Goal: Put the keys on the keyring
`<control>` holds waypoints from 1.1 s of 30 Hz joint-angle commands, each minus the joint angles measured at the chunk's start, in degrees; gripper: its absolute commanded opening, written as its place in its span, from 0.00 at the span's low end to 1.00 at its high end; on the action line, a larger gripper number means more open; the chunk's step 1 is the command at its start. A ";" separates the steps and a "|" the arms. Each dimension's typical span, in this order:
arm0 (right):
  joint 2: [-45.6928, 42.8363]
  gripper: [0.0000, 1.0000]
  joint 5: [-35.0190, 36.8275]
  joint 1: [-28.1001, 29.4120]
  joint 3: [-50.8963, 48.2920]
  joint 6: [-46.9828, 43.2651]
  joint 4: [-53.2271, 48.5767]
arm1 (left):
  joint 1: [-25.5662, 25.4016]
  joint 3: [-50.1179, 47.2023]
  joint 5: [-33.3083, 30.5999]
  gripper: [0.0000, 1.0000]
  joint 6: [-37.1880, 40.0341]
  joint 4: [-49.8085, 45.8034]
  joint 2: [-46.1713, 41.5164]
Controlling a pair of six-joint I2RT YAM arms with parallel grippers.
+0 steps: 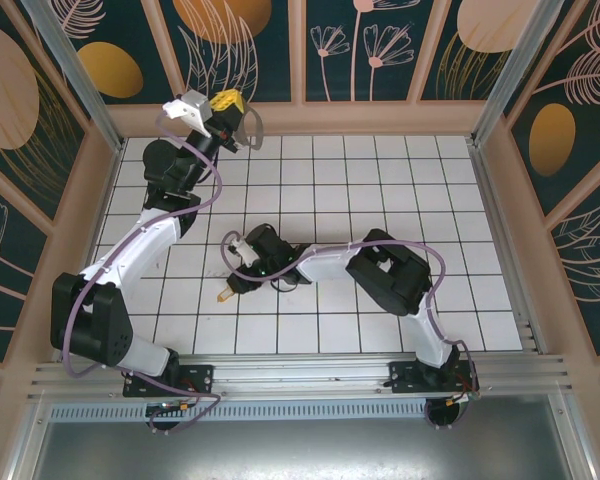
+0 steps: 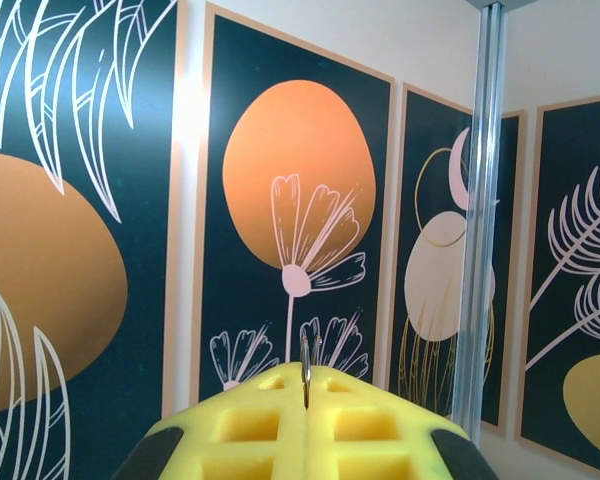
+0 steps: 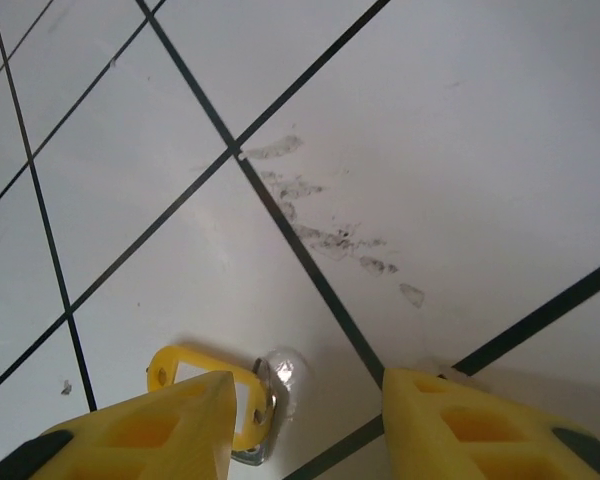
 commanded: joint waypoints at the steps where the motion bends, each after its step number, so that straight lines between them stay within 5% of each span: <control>1: 1.12 0.42 -1.64 1.32 2.07 -1.76 -1.89 | 0.25 2.00 1.17 0.00 -1.24 3.60 0.17; 15: 2.47 0.33 -1.05 2.57 3.17 -2.28 -3.03 | 0.29 1.84 1.30 0.00 -2.00 3.99 0.51; 25: 2.43 0.18 -0.85 2.56 3.34 -2.63 -3.73 | 0.24 2.09 1.29 0.00 -2.71 4.51 1.11; 27: 2.05 0.00 -1.02 2.56 3.17 -2.78 -3.78 | 0.23 2.26 1.51 0.00 -2.79 4.52 1.22; 33: -2.05 0.00 -0.17 1.83 0.00 -3.51 -3.11 | 0.27 2.44 1.95 0.00 -3.23 4.44 1.21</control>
